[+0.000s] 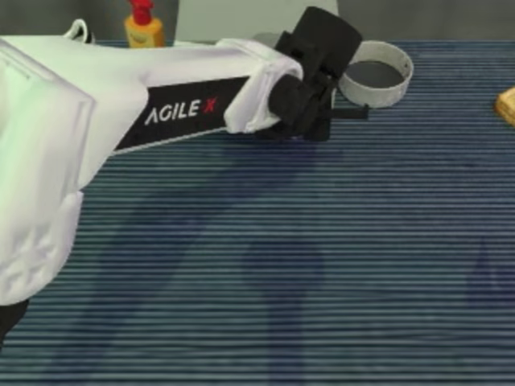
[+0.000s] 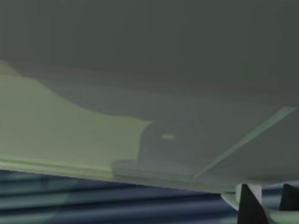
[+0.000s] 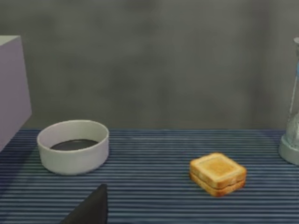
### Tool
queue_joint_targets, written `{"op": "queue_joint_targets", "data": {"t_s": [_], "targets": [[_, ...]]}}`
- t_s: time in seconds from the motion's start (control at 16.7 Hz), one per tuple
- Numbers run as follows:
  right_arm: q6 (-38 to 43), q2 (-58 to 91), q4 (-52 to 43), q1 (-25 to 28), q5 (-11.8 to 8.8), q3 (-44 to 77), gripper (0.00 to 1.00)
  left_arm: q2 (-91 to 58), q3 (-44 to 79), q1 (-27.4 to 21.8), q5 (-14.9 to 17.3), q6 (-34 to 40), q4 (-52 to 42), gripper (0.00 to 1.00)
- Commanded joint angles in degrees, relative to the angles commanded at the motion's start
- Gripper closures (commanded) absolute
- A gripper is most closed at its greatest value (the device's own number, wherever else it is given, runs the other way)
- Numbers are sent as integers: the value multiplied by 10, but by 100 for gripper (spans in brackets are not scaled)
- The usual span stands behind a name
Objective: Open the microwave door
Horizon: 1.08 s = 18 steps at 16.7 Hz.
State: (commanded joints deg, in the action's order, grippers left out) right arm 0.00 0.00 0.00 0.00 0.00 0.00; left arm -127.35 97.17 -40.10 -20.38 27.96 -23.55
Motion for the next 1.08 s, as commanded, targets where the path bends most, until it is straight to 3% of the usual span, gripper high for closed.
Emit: {"op": "queue_joint_targets", "data": {"t_s": [0.48,1.08], "targets": [[0,0,0,0,0,0,0,30,-52,4,25,-36,33,100],[0,0,0,0,0,0,0,30,-52,4,25,-36,33,100]]}}
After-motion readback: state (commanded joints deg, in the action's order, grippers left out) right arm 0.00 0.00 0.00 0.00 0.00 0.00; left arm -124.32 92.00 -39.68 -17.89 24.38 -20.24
